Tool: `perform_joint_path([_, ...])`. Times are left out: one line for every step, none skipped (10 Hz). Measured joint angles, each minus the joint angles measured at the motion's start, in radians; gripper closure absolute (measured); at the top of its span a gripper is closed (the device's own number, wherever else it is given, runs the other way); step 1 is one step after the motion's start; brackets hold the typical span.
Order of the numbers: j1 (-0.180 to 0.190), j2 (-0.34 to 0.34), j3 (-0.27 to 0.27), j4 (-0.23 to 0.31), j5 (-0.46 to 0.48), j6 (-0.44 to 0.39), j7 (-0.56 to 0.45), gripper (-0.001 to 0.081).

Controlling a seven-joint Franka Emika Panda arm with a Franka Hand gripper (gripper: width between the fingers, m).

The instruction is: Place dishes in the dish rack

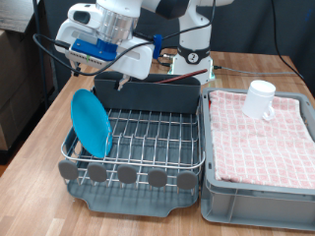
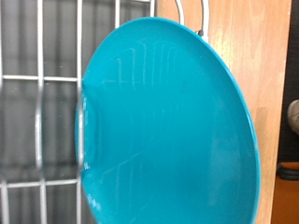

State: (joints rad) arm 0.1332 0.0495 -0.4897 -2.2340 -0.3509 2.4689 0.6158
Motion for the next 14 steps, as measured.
perform_joint_path([0.000, -0.023, 0.003, 0.015, 0.012, -0.029, -0.013, 0.0008])
perform_joint_path([0.002, -0.051, 0.006, 0.025, 0.012, -0.045, -0.028, 0.0003])
perform_joint_path([0.005, -0.078, 0.011, 0.037, 0.012, -0.073, -0.049, 0.0003])
perform_joint_path([0.006, -0.099, 0.018, 0.045, 0.012, -0.109, -0.066, 0.0003])
perform_joint_path([0.005, -0.096, 0.017, 0.044, 0.012, -0.108, -0.061, 0.0003])
perform_joint_path([0.006, -0.093, 0.020, 0.044, 0.013, -0.108, -0.060, 0.0003])
perform_joint_path([0.011, -0.093, 0.030, 0.051, 0.024, -0.132, -0.047, 0.0003])
perform_joint_path([0.019, -0.094, 0.049, 0.065, 0.027, -0.180, -0.015, 0.0003])
perform_joint_path([0.031, -0.099, 0.072, 0.081, 0.035, -0.239, 0.035, 0.0003])
perform_joint_path([0.046, -0.106, 0.096, 0.092, 0.053, -0.288, 0.075, 0.0003])
perform_joint_path([0.061, -0.113, 0.118, 0.096, 0.079, -0.314, 0.098, 0.0003])
perform_joint_path([0.074, -0.119, 0.139, 0.096, 0.103, -0.330, 0.115, 0.0003])
perform_joint_path([0.088, -0.123, 0.160, 0.096, 0.129, -0.354, 0.134, 0.0003])
perform_joint_path([0.102, -0.128, 0.181, 0.096, 0.155, -0.384, 0.160, 0.0003])
